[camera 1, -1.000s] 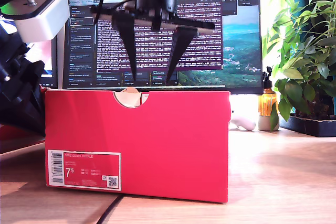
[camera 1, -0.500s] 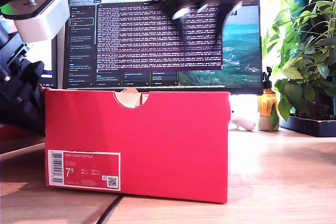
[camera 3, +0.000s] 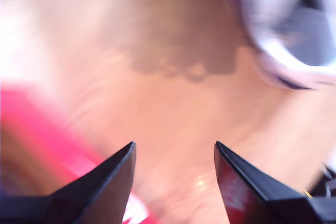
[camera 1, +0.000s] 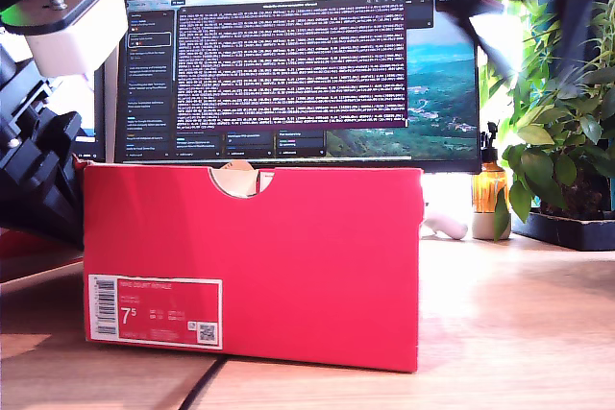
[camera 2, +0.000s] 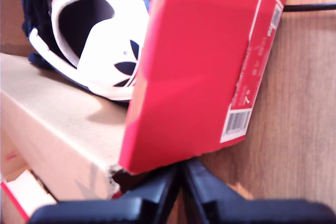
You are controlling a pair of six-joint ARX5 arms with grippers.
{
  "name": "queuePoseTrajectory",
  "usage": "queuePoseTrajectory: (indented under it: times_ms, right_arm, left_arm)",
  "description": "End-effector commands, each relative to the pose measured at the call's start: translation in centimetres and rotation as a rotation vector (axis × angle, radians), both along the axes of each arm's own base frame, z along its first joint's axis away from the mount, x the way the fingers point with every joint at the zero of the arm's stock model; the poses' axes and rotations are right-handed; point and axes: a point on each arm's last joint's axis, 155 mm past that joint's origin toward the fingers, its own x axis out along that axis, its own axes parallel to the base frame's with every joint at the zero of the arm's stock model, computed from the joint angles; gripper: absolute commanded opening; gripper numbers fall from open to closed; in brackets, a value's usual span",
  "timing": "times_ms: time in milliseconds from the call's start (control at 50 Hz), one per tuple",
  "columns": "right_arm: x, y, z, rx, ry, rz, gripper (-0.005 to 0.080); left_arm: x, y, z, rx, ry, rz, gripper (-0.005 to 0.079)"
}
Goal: Pack the blue shoes by picking the first shoe and placing it inside the red shoebox, left side, then picking and rotating the second shoe and placing it in the shoebox
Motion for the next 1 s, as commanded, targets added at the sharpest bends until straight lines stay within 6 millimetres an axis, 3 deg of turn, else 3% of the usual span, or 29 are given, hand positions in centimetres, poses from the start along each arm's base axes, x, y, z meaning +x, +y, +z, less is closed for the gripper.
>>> queuePoseTrajectory:
  times_ms: [0, 220, 580, 980]
  right_arm:
    - [-1.4, -1.6, -0.1, 0.009, -0.006, -0.071, 0.0437]
    - [-5.6, -5.3, -2.6, 0.016, 0.027, -0.301, 0.0447]
    - [-9.8, -7.5, -6.6, 0.043, 0.123, -0.605, 0.0447]
    - [-8.1, -9.9, -9.8, 0.073, 0.027, -0.728, 0.0446]
  left_arm:
    - [0.4, -0.6, 0.6, -0.028, -0.014, -0.002, -0.0018]
    - [0.4, -0.6, 0.6, -0.028, -0.014, -0.002, -0.0018]
    - [0.4, -0.6, 0.6, -0.028, -0.014, -0.002, -0.0018]
    - [0.4, -0.6, 0.6, -0.03, -0.013, -0.004, -0.0018]
